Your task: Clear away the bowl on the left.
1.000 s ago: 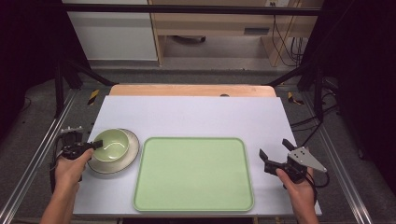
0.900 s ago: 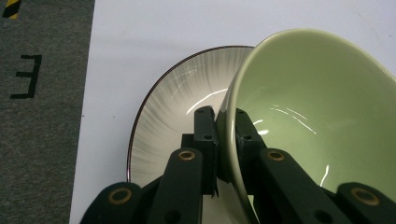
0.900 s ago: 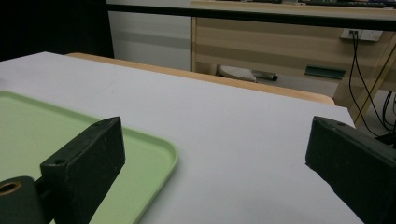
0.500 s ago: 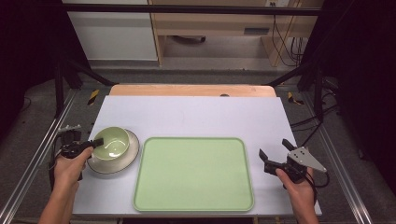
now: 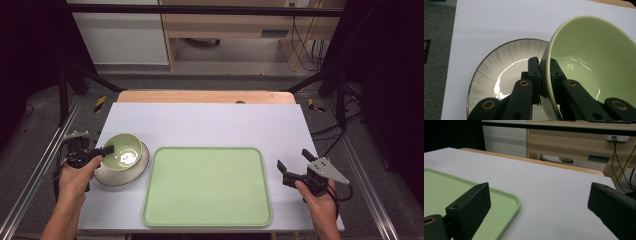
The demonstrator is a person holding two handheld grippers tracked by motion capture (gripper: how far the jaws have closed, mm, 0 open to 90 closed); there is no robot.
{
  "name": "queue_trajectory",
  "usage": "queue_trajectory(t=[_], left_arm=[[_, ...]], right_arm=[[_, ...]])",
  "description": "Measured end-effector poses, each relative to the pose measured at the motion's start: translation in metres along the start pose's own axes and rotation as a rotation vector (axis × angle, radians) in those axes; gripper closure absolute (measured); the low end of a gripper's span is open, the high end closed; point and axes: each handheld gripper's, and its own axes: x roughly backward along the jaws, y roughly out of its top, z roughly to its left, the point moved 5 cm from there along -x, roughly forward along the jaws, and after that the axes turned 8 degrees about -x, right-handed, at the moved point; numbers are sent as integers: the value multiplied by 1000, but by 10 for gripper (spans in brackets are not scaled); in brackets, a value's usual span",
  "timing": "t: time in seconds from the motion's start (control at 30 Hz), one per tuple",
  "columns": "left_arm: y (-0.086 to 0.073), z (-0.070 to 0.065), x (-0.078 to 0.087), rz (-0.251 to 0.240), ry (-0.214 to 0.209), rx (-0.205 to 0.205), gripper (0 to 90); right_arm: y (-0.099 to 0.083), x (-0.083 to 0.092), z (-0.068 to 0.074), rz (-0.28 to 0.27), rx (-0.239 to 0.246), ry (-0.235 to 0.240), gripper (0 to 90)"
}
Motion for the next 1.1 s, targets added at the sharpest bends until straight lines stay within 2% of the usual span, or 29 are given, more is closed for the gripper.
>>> queue_trajectory(t=[0.27, 0.33, 0.37, 0.7, 1.1], left_arm=[[7, -14, 1, -11, -34, -19, 833], [8, -17, 0, -11, -50, -15, 833], [9, -21, -1, -18, -72, -8, 833], [15, -39, -4, -11, -93, -46, 833], [16, -73, -17, -8, -148, -81, 833]], right_arm=[[1, 0, 0, -5, 5, -2, 51], [1, 1, -1, -8, 1, -6, 51], [1, 1, -1, -7, -2, -7, 52], [2, 2, -1, -8, -1, -5, 52], [1, 1, 0, -4, 15, -6, 52]])
